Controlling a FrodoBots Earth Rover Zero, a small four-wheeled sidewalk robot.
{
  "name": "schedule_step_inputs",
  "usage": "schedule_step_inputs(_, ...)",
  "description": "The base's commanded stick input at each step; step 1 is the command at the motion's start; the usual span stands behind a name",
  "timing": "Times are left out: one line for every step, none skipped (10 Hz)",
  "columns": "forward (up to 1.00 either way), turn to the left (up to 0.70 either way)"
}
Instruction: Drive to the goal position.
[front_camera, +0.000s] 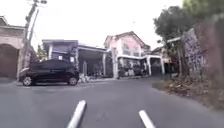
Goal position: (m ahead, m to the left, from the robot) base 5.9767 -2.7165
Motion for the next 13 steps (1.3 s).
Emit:
schedule_step_inputs(0.85,-0.34)
schedule_step_inputs(0.85,-0.34)
schedule_step_inputs(0.85,-0.34)
schedule_step_inputs(0.85,-0.34)
schedule_step_inputs(0.85,-0.34)
schedule_step_inputs(0.85,-0.34)
schedule_step_inputs(0.85,-0.34)
schedule_step_inputs(0.85,-0.34)
schedule_step_inputs(0.85,-0.34)
schedule_step_inputs(0.85,-0.34)
schedule_step_inputs(0.85,-0.34)
schedule_step_inputs(0.85,-0.34)
schedule_step_inputs(0.85,-0.34)
